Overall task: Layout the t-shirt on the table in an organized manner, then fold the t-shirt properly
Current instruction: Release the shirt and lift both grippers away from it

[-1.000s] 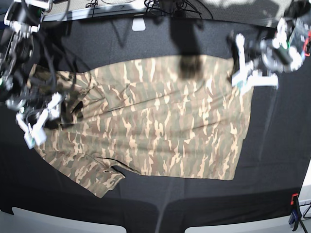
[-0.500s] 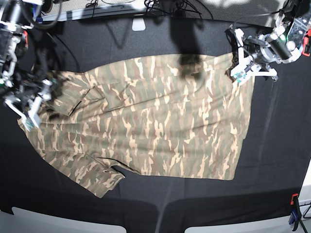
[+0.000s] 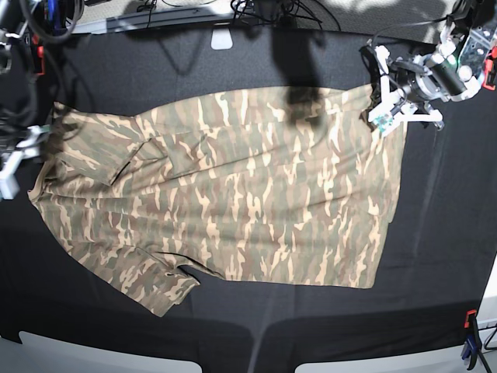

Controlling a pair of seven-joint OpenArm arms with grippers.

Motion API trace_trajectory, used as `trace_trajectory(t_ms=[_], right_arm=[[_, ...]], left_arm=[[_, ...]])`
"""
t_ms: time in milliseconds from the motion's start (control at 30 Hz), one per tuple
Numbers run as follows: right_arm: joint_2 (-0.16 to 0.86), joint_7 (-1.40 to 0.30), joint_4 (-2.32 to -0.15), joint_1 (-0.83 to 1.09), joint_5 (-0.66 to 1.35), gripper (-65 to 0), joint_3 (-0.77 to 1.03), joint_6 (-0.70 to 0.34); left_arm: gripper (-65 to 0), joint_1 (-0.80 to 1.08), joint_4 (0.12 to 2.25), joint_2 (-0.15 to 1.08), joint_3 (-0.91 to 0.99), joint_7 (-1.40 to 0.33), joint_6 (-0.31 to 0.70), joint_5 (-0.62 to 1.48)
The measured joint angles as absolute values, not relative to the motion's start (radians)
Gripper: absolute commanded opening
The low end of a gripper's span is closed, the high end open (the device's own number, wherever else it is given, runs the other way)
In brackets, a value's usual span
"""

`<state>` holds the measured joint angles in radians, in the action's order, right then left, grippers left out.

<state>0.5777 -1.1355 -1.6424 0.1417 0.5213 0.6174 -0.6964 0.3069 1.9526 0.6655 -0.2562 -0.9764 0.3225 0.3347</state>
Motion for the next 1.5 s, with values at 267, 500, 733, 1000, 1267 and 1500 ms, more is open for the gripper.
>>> trace_trajectory(t_ms=[267, 500, 733, 1000, 1267, 1500], right_arm=[[0.561, -1.119, -1.508, 0.15, 0.521, -34.7, 0.611, -0.696], [0.562, -1.155, -1.501, 0.149, 0.656, -34.7, 0.611, -0.696], [0.529, -1.14, -1.501, 0.144, 0.62, -34.7, 0.611, -0.696], [0.434, -1.071, -1.499, 0.144, 0.542, -42.6, 0.611, -0.696], [0.429, -1.083, -1.5, 0.145, 0.538, -65.0, 0.611, -0.696], [0.429, -1.151, -1.61, 0.15, 0.556, -65.0, 0.612, -0.696]], left_arm=[[-65.0, 0.307, 1.953, 0.665, -0.256, -0.976, 0.322, 0.335], [-65.0, 0.307, 1.953, 0.665, -0.256, -0.976, 0.322, 0.335], [-65.0, 0.307, 1.953, 0.664, -0.256, -0.976, 0.322, 0.335], [-65.0, 0.307, 1.953, 0.601, -0.256, -0.973, 0.323, 0.335], [-65.0, 0.307, 1.953, 0.601, -0.256, -0.973, 0.322, 0.287], [-65.0, 0.307, 1.953, 0.603, -0.256, -0.977, 0.322, 0.287]])
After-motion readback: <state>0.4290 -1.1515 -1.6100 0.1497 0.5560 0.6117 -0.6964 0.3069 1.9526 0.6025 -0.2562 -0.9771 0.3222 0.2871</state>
